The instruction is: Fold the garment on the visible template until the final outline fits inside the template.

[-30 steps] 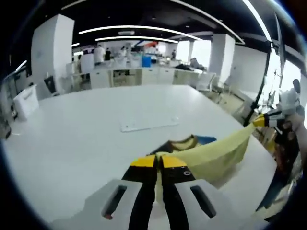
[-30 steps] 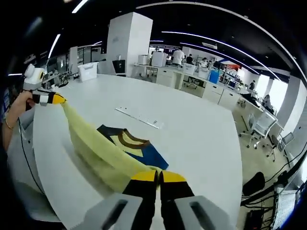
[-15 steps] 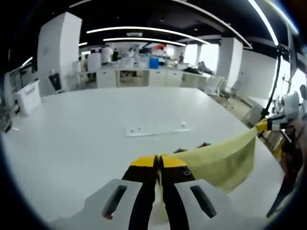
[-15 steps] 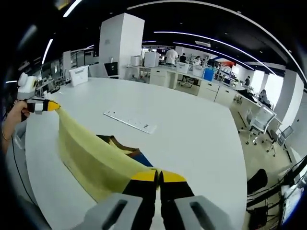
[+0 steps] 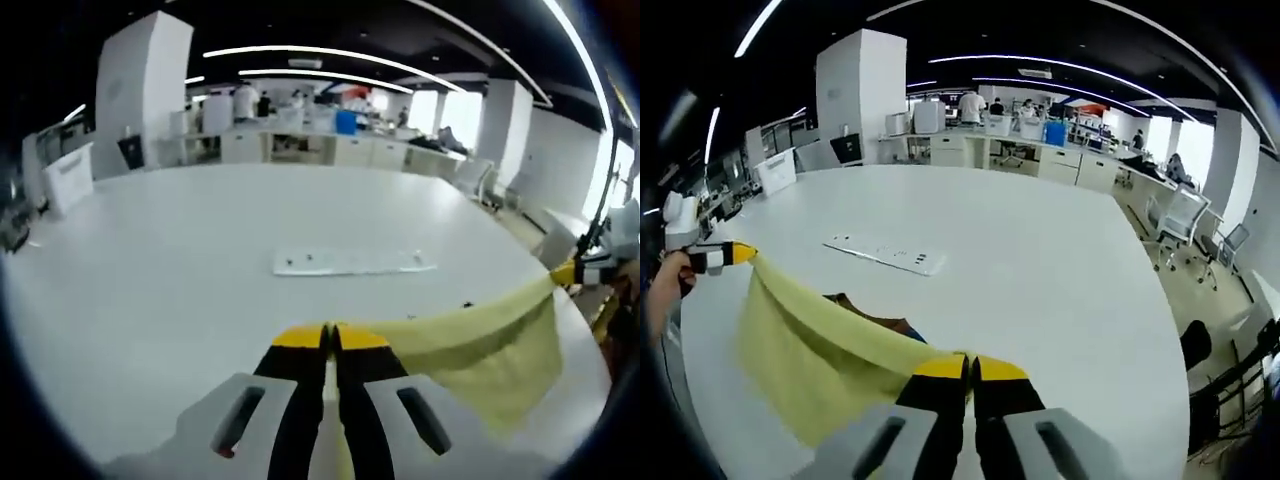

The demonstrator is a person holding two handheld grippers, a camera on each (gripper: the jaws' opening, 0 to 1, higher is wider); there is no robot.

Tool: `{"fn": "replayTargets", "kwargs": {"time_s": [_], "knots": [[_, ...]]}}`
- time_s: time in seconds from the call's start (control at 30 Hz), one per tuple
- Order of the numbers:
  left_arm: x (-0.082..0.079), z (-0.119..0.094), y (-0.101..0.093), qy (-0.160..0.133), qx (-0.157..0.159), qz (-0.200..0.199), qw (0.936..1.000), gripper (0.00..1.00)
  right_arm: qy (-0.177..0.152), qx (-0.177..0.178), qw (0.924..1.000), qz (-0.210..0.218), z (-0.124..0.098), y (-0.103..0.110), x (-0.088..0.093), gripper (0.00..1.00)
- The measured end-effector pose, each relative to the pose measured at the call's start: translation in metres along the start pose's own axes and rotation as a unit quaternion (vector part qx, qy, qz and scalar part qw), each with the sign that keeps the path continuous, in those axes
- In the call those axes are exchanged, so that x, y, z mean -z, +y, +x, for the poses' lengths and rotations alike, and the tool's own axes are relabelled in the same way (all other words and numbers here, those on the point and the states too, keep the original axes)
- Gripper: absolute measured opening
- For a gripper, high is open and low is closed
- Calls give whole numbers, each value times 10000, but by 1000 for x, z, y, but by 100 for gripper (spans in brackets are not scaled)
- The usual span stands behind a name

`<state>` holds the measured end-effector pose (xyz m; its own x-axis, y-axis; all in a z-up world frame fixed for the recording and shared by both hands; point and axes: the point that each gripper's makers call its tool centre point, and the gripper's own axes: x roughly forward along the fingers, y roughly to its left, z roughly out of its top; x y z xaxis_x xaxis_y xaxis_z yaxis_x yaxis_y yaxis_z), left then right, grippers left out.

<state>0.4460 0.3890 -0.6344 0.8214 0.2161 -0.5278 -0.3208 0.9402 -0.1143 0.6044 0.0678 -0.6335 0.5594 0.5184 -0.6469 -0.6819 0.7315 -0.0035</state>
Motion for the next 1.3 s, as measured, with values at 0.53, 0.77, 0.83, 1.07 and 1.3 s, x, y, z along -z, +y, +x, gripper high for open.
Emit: {"fn": "replayTargets", "kwargs": {"time_s": [0.53, 0.77, 0.83, 1.07, 1.3], "knots": [[45, 51, 11, 190, 27, 35, 9998, 0, 570, 224, 9980, 172, 58, -4, 51, 0], [56, 58, 13, 341, -55, 183, 9992, 0, 649, 234, 9973, 251, 66, -6, 62, 0], [58, 59, 13, 368, -85, 319, 9988, 0, 643, 167, 9971, 363, 67, -4, 62, 0], [59, 55, 9, 513, -4, 593, 9969, 3, 528, -172, 9957, 735, 67, -1, 59, 0], [47, 45, 10, 269, 193, 832, 9960, 25, 319, -222, 9971, 651, 60, -1, 50, 9]]}}
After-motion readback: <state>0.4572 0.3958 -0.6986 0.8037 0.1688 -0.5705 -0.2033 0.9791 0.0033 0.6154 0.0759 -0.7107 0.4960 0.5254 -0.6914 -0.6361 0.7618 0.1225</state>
